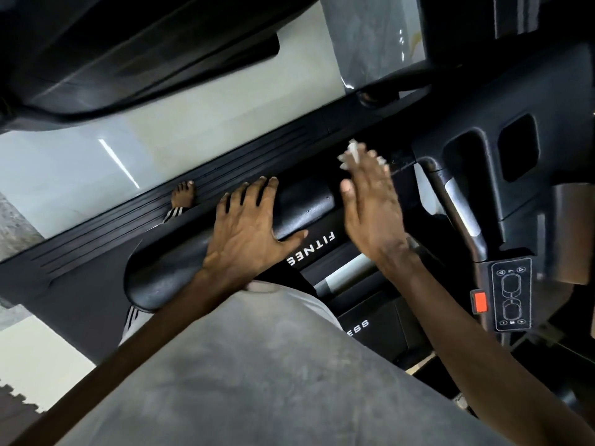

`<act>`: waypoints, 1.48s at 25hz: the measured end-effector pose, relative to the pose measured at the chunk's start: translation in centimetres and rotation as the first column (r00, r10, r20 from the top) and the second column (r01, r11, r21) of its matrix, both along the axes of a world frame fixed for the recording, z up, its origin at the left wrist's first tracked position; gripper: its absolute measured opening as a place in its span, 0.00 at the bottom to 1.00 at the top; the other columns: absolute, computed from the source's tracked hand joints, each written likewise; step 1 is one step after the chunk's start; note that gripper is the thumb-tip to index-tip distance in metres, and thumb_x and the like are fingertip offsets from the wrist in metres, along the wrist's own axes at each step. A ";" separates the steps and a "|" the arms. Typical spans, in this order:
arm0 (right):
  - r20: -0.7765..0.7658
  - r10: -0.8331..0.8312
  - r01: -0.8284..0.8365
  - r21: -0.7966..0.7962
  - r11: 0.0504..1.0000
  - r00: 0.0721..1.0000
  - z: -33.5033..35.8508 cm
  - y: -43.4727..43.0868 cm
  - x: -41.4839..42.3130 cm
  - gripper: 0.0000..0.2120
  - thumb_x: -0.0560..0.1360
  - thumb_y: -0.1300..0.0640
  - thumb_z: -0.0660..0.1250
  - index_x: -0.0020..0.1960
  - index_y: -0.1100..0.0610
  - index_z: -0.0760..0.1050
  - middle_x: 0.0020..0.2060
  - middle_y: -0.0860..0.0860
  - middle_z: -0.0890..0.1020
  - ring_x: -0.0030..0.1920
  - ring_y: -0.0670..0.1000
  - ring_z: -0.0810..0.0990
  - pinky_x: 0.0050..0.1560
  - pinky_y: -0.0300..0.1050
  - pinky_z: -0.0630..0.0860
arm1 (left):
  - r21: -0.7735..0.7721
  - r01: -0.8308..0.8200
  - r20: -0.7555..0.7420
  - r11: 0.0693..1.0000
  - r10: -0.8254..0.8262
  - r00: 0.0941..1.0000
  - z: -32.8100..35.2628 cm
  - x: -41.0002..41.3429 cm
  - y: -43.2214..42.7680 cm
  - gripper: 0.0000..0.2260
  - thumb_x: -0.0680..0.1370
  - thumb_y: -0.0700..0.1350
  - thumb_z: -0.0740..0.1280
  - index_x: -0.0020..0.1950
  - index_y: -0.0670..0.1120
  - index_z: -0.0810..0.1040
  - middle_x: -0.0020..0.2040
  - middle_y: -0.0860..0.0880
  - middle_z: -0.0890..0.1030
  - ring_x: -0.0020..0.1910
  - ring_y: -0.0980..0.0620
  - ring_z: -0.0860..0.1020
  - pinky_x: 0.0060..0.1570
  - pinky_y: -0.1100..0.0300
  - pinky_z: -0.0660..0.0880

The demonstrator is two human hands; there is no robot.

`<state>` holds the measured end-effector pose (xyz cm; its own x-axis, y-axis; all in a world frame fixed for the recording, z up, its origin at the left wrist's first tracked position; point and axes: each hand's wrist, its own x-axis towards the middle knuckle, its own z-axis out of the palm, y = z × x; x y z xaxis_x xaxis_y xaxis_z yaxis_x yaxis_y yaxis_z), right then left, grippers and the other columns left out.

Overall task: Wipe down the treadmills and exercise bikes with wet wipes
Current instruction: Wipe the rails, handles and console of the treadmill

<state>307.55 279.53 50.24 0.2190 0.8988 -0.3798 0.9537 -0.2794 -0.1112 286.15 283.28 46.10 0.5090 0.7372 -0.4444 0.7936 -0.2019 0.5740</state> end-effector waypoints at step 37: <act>0.167 0.105 -0.053 -0.289 0.956 0.980 0.0 5.1 2.5 0.30 0.83 0.43 0.46 0.80 0.56 0.58 0.80 0.54 0.59 0.80 0.55 0.55 0.80 0.53 0.46 | -0.070 0.066 0.111 0.995 -0.058 0.992 -0.2 -0.4 1.8 0.38 0.71 0.72 0.62 0.76 0.52 0.67 0.70 0.47 0.72 0.67 0.42 0.72 0.66 0.42 0.71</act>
